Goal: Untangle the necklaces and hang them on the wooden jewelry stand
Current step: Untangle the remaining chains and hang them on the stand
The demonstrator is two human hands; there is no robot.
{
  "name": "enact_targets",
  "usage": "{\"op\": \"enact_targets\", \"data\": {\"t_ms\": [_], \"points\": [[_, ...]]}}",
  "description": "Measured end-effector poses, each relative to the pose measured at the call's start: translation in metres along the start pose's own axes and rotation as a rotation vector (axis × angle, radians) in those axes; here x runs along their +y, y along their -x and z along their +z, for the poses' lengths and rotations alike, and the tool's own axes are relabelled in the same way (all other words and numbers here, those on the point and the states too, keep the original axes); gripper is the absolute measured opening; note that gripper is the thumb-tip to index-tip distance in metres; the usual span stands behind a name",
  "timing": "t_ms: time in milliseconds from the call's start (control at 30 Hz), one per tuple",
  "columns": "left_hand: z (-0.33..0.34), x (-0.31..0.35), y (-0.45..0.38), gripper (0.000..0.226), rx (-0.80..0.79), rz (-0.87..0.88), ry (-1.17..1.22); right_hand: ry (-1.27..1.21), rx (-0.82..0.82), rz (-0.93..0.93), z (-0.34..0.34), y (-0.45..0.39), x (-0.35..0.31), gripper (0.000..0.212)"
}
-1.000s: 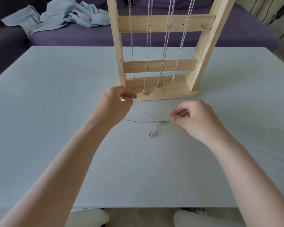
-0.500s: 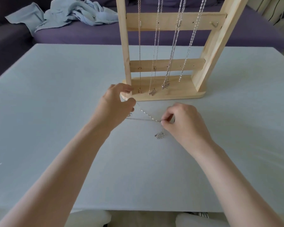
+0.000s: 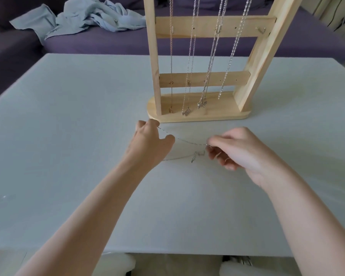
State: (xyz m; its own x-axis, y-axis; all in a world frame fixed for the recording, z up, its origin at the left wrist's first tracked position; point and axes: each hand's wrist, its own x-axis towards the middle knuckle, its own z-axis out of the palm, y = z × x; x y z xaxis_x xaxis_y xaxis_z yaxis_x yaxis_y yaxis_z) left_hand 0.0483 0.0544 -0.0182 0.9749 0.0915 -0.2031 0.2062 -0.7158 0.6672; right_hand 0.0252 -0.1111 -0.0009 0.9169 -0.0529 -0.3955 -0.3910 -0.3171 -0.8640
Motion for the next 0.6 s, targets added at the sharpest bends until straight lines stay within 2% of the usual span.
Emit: {"op": "enact_targets", "data": {"t_ms": [200,333,467,533,600], "points": [[0.004,0.006,0.003,0.052,-0.032,0.005,-0.124,0.003,-0.016,-0.038,-0.017,0.006,0.004,0.021],[0.002,0.013,0.011,0.039,-0.08,0.094,-0.245,-0.089,-0.034,-0.026,-0.02,0.008,0.004,0.025],[-0.012,0.015,0.017,0.029,-0.109,0.126,-0.28,-0.253,-0.151,0.026,-0.017,0.007,-0.002,0.034],[-0.019,0.013,0.021,0.026,-0.041,0.176,-0.329,-0.304,-0.237,0.025,-0.016,0.007,-0.007,0.027],[-0.024,0.015,0.024,0.016,0.057,0.298,-0.213,-0.295,-0.288,-0.006,-0.014,0.008,-0.01,0.02]]}}
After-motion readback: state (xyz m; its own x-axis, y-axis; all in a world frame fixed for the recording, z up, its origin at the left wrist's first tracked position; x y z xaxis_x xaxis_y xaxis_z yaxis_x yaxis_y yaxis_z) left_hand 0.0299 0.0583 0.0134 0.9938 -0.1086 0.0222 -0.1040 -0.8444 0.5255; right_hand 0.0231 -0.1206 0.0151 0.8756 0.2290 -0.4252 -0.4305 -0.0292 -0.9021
